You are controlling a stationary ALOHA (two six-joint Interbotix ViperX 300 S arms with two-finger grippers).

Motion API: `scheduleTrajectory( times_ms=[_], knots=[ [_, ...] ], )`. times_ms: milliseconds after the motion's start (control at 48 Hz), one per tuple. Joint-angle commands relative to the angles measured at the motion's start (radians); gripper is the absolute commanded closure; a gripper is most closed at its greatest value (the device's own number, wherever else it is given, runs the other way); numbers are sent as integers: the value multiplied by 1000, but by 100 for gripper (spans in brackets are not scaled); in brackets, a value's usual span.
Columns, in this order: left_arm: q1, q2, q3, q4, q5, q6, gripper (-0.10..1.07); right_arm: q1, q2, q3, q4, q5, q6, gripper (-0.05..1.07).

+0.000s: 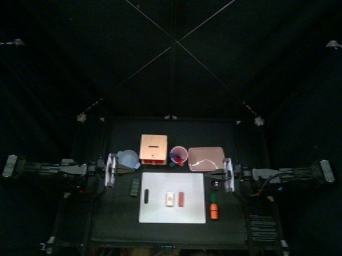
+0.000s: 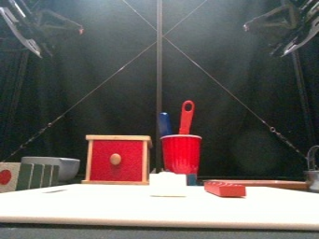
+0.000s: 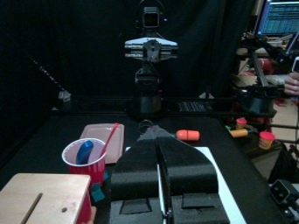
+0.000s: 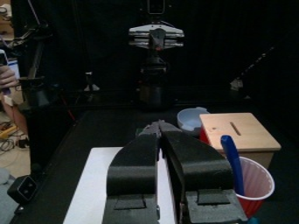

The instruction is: Grab salmon

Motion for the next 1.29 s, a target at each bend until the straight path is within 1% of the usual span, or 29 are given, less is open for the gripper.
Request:
scheduleTrajectory(
  times_ms=[0,62,167,271,417,521,625,667,708,792,938,1021,1146,1271],
  knots=[
    [3,31,-14,-6,-12,0,104,6,11,-18,35,-11,15,104],
    [3,34,-11,-6,-12,-3,104,25,12,-29,106,-6,44,102],
    [3,43,-5,-23,-14,-6,99,41,34,-40,233,6,104,98],
    [3,63,-5,-54,-14,-6,96,43,77,-54,291,63,147,96],
    [3,101,-5,-92,-15,-5,88,46,172,-100,376,153,195,96],
    [3,121,-5,-107,-15,-5,82,46,264,-152,434,215,233,94],
    [3,135,-3,-115,-15,-5,76,44,337,-202,495,290,268,88],
    [3,137,-3,-114,-15,-5,75,46,362,-221,511,322,282,83],
    [3,138,-5,-114,-17,-5,73,44,391,-242,534,362,302,76],
    [3,140,-3,-115,-17,-5,71,44,426,-270,557,408,330,64],
    [3,140,0,-115,-15,-3,70,41,472,-281,563,466,413,42],
    [3,140,5,-114,-15,-3,70,40,491,-279,554,489,462,33],
    [3,140,12,-115,-17,-5,70,31,529,-285,512,509,526,26],
    [3,140,17,-115,-15,-5,70,23,578,-304,446,522,595,23]
  ],
)
